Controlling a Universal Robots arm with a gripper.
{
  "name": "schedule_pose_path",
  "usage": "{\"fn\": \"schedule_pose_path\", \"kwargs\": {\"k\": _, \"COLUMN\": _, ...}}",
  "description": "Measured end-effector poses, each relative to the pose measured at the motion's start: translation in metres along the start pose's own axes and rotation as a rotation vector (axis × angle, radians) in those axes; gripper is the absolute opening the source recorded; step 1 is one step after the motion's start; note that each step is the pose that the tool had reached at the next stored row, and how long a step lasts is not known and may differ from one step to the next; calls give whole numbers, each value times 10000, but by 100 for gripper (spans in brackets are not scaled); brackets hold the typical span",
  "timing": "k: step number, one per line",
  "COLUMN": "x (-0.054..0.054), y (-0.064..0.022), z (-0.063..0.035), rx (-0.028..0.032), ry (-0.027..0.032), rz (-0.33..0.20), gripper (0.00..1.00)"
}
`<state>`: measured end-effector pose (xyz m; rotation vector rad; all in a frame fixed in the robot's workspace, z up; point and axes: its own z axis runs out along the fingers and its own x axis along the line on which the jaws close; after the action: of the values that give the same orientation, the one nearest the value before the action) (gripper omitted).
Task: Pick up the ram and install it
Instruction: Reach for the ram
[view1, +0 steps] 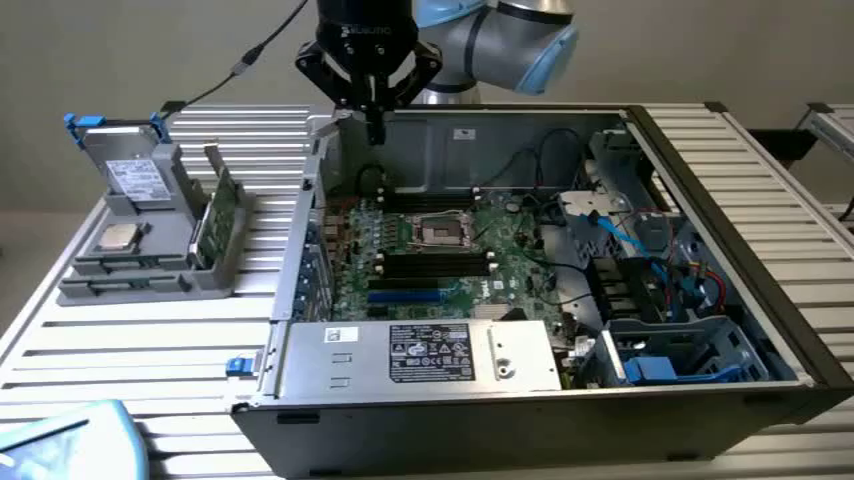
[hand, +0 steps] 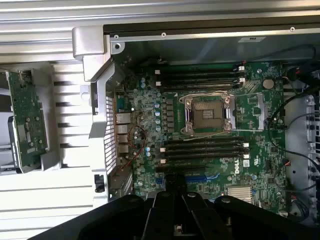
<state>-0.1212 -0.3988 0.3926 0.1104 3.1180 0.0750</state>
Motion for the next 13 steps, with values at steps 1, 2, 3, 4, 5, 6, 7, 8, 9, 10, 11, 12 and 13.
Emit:
{"fn": "schedule_pose_path", "kwargs": {"k": 1, "x": 0, "y": 0, "z": 0, "rx": 0, "ry": 0, "rz": 0, "gripper": 11}}
{"fn": "schedule_pose_path", "kwargs": {"k": 2, "x": 0, "y": 0, "z": 0, "rx": 0, "ry": 0, "rz": 0, "gripper": 11}}
{"fn": "schedule_pose_path", "kwargs": {"k": 3, "x": 0, "y": 0, "z": 0, "rx": 0, "ry": 0, "rz": 0, "gripper": 11}}
{"fn": "schedule_pose_path", "kwargs": {"k": 4, "x": 0, "y": 0, "z": 0, "rx": 0, "ry": 0, "rz": 0, "gripper": 11}}
{"fn": "schedule_pose_path", "kwargs": {"k": 5, "x": 0, "y": 0, "z": 0, "rx": 0, "ry": 0, "rz": 0, "gripper": 11}}
{"fn": "schedule_pose_path", "kwargs": {"k": 6, "x": 0, "y": 0, "z": 0, "rx": 0, "ry": 0, "rz": 0, "gripper": 11}}
{"fn": "schedule_pose_path", "kwargs": {"k": 7, "x": 0, "y": 0, "z": 0, "rx": 0, "ry": 0, "rz": 0, "gripper": 11}}
{"fn": "schedule_pose_path", "kwargs": {"k": 8, "x": 0, "y": 0, "z": 0, "rx": 0, "ry": 0, "rz": 0, "gripper": 11}}
{"fn": "schedule_pose_path", "kwargs": {"k": 9, "x": 0, "y": 0, "z": 0, "rx": 0, "ry": 0, "rz": 0, "gripper": 11}}
{"fn": "schedule_pose_path", "kwargs": {"k": 10, "x": 4, "y": 0, "z": 0, "rx": 1, "ry": 1, "rz": 0, "gripper": 11}}
{"fn": "schedule_pose_path", "kwargs": {"k": 11, "x": 28, "y": 0, "z": -2, "rx": 3, "ry": 13, "rz": 2, "gripper": 11}}
{"fn": "schedule_pose_path", "kwargs": {"k": 12, "x": 72, "y": 1, "z": -2, "rx": 5, "ry": 38, "rz": 1, "gripper": 11}}
{"fn": "schedule_pose_path", "kwargs": {"k": 13, "x": 119, "y": 1, "z": -1, "rx": 6, "ry": 60, "rz": 3, "gripper": 11}}
